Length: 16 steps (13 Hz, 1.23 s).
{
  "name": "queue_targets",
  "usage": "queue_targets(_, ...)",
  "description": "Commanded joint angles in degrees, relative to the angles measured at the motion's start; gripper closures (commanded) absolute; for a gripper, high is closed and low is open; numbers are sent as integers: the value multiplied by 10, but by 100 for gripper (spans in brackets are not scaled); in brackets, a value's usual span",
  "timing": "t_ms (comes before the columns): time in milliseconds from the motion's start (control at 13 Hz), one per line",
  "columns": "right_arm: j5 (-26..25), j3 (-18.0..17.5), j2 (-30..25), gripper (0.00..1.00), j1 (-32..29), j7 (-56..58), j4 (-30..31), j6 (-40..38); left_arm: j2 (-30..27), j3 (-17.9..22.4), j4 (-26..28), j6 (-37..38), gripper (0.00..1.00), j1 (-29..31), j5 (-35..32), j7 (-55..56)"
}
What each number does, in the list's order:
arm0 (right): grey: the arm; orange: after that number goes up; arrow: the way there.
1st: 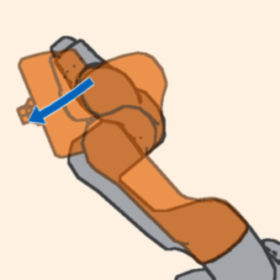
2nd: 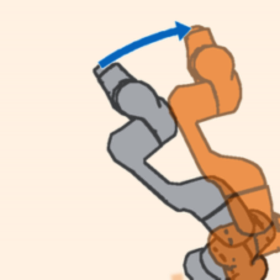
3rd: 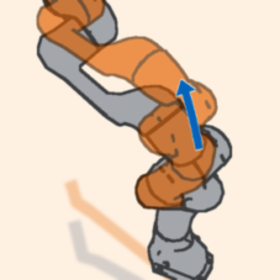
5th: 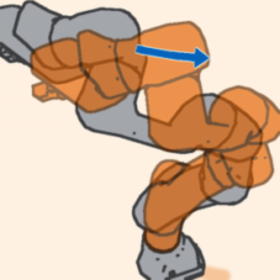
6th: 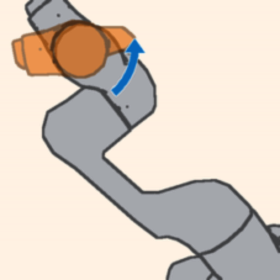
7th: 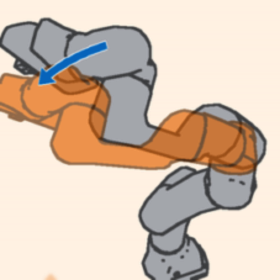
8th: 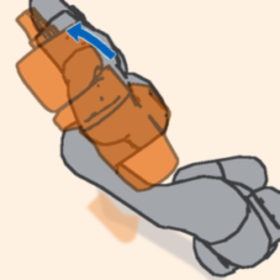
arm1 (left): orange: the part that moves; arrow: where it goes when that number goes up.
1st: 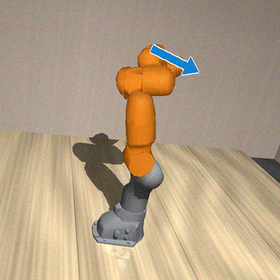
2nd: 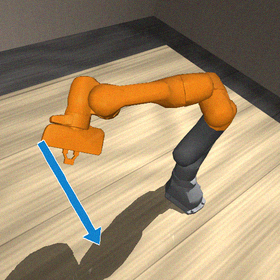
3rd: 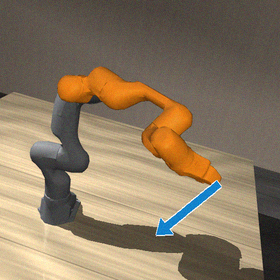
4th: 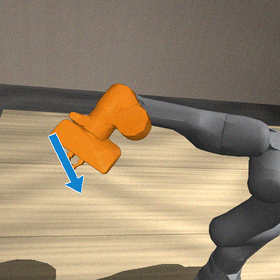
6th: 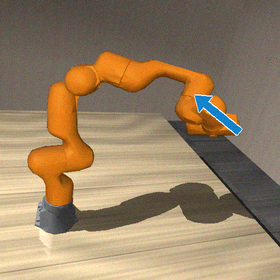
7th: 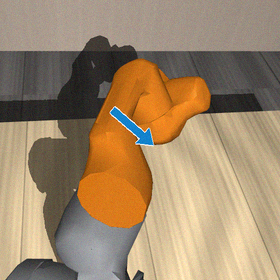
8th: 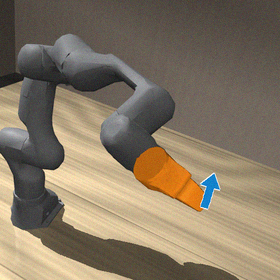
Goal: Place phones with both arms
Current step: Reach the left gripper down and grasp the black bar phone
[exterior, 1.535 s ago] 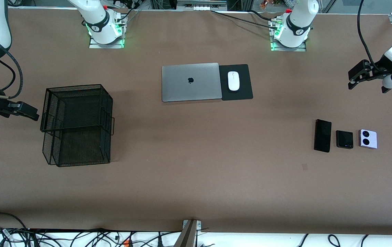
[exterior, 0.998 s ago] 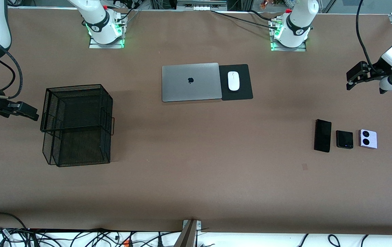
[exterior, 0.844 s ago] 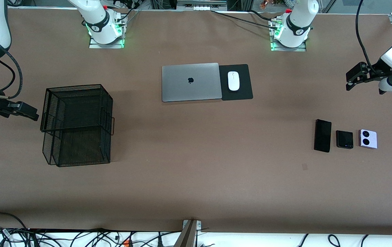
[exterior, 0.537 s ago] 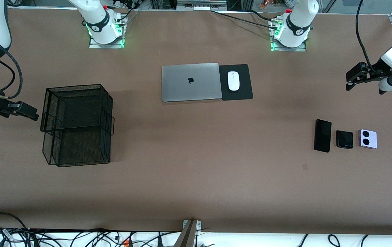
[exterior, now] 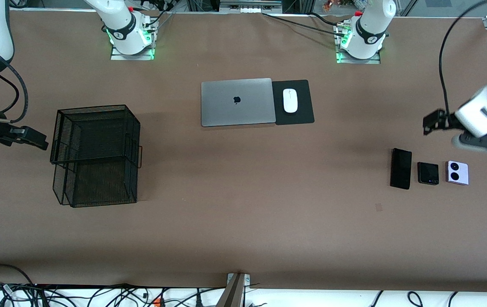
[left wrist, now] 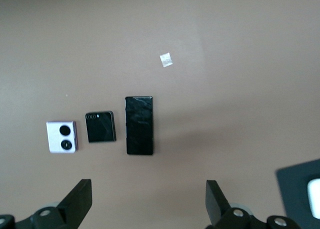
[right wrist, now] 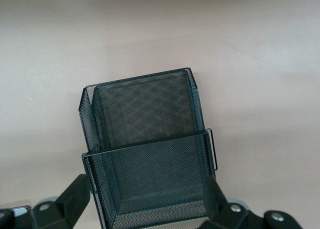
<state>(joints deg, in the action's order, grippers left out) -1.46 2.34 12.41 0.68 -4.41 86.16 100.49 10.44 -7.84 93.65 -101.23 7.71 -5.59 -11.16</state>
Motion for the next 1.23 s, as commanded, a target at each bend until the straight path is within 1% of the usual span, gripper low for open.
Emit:
queue_targets(0, 2, -1, 0, 0, -2, 2, -6, -10, 65, 0, -10, -47, 0, 12, -13, -37)
queue_targets(154, 2, -1, 0, 0, -2, 2, -5, -10, 98, 0, -7, -79, 0, 15, -49, -55)
queue_targets(384, 2, -1, 0, 0, -2, 2, -5, -10, 159, 0, -6, -132, 0, 17, -78, -60)
queue_targets(537, 2, -1, 0, 0, -2, 2, -5, -10, 206, 1, 5, -185, 0, 19, -96, -59)
queue_targets(614, 2, -1, 0, 0, -2, 2, -5, -10, 220, 0, 22, -234, 0, 30, -97, -59)
queue_targets(691, 2, -1, 0, 0, -2, 2, -5, -10, 229, 0, 39, -270, 0, 42, -97, -55)
queue_targets(768, 2, -1, 0, 0, -2, 2, -5, -10, 237, -1, 43, -282, 0, 50, -87, -49)
queue_targets(844, 2, -1, 0, 0, -1, 2, -5, -10, 241, -2, 43, -283, 0, 58, -78, -47)
queue_targets(998, 2, -1, 0, 0, -2, 3, -5, -10, 245, -3, 55, -286, 0, 74, -34, -47)
queue_targets(1152, 2, -1, 0, 0, -2, 2, -5, -10, 245, -3, 91, -321, 0, 81, -26, -47)
